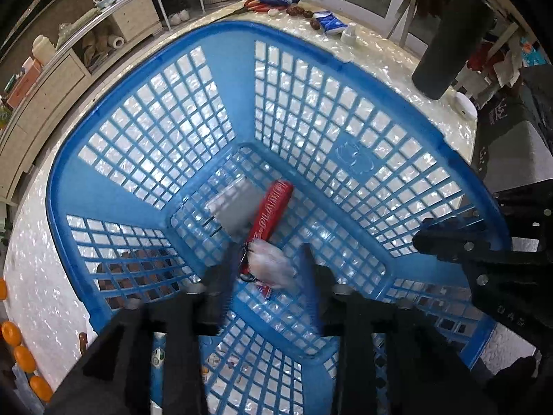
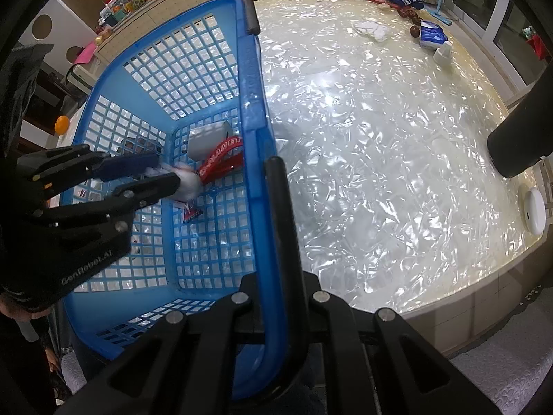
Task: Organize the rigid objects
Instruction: 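Lower the figurine into the basket and open the left tool, then move the left tool back toward the white remote and checkered case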
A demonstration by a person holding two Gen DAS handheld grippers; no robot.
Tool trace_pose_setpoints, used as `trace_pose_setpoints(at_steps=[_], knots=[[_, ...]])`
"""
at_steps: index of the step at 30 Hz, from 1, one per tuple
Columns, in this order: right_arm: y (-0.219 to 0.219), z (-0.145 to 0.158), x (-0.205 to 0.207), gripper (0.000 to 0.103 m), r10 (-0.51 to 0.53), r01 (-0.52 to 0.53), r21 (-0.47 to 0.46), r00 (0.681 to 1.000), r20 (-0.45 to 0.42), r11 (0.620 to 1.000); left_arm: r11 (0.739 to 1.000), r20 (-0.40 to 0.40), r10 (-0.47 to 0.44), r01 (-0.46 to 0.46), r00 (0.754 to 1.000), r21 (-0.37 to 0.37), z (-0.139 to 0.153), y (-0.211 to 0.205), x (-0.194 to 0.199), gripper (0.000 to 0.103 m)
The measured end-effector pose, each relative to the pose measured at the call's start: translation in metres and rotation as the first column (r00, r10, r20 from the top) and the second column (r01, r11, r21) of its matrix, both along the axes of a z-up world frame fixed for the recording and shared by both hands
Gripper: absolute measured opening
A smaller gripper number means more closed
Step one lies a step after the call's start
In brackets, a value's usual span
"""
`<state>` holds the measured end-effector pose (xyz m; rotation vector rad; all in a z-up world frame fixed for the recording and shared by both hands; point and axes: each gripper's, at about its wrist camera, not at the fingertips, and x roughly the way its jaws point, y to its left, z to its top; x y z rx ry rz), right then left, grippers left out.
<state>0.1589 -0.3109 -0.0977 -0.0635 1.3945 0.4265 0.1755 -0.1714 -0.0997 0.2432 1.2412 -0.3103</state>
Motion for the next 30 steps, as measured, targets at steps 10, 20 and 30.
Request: trace_pose_setpoints(at_steps=[10, 20, 30], knots=[[-0.002, 0.0, -0.001, 0.007, -0.002, 0.002, 0.006, 1.0, -0.001, 1.0, 1.0, 0.027, 0.004, -0.005, 1.0, 0.023, 0.016, 0.003, -0.001, 0.103], [-0.001, 0.0, -0.001, 0.007, -0.002, 0.002, 0.001, 1.0, 0.0, 1.0, 1.0, 0.091, 0.028, -0.026, 0.995, -0.014, 0.063, 0.035, -0.02, 0.103], [0.003, -0.001, -0.001, 0.007, 0.006, -0.006, -0.025, 1.0, 0.006, 1.0, 0.993, 0.101, 0.12, -0.121, 0.988, 0.006, 0.084, 0.097, -0.056, 0.103]])
